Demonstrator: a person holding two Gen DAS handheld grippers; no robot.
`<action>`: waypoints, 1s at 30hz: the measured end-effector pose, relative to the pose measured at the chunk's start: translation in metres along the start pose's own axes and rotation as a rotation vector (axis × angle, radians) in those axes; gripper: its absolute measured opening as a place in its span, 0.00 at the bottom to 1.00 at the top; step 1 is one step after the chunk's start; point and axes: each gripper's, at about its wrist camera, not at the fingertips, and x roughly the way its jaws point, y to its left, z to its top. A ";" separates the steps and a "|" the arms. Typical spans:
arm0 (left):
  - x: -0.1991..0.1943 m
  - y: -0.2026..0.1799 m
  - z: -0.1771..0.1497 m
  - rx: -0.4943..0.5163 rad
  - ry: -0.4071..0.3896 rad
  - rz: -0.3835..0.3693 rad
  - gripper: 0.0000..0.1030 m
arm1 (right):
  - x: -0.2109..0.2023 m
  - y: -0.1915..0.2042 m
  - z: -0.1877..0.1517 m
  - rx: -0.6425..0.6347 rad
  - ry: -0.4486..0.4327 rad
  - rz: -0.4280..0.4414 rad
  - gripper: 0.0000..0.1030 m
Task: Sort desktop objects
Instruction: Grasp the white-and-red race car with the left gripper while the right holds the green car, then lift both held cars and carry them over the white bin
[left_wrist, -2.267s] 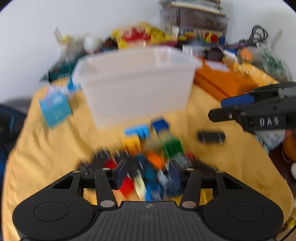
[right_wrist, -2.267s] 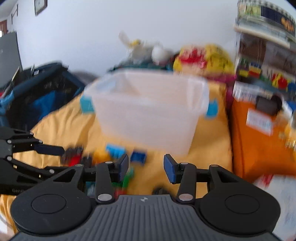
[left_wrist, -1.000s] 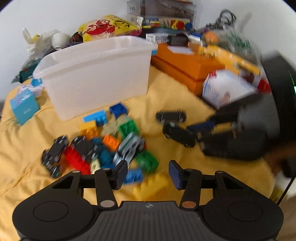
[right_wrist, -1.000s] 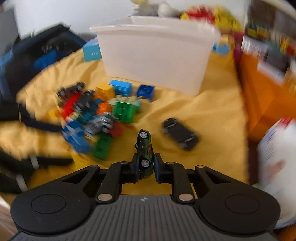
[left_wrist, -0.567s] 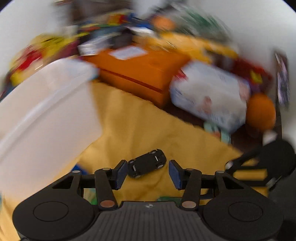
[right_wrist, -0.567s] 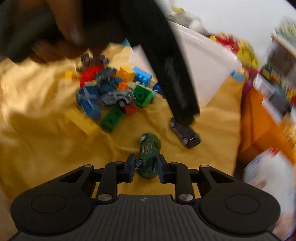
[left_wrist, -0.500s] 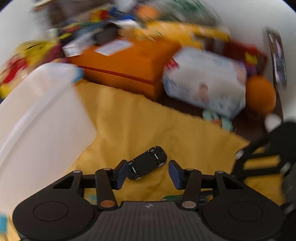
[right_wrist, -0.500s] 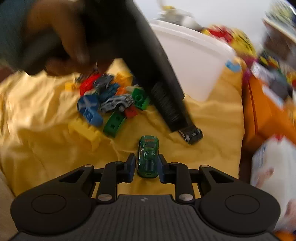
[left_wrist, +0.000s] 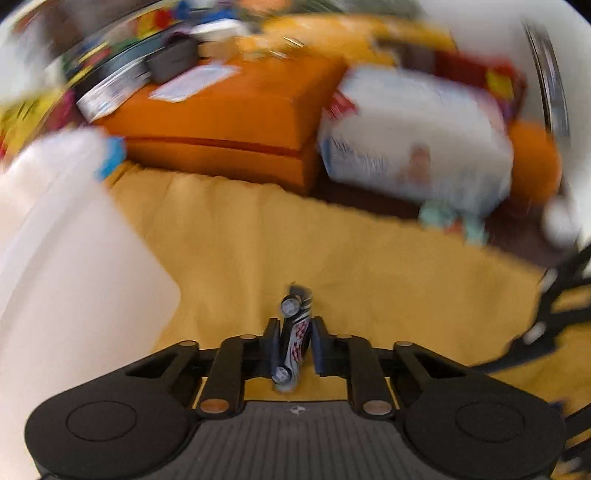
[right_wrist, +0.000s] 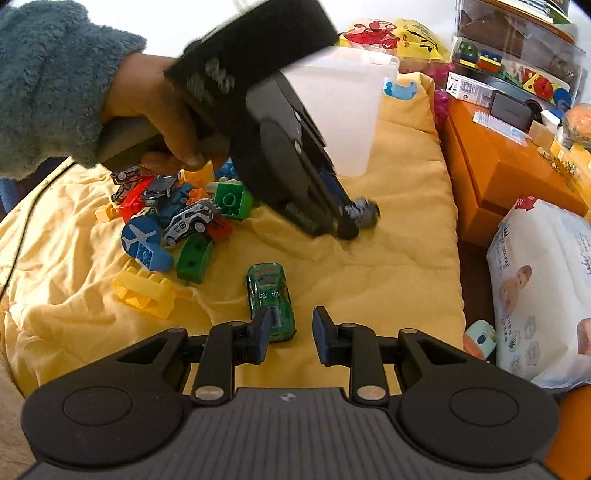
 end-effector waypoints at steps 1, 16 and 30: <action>-0.010 0.007 -0.002 -0.090 -0.016 -0.022 0.18 | 0.000 0.000 0.000 -0.004 -0.002 -0.003 0.27; -0.109 -0.002 -0.221 -1.092 -0.165 -0.151 0.18 | 0.019 0.006 0.012 -0.069 0.004 0.090 0.39; -0.122 -0.028 -0.236 -1.071 -0.100 0.168 0.50 | 0.031 0.019 0.011 -0.137 0.056 0.043 0.46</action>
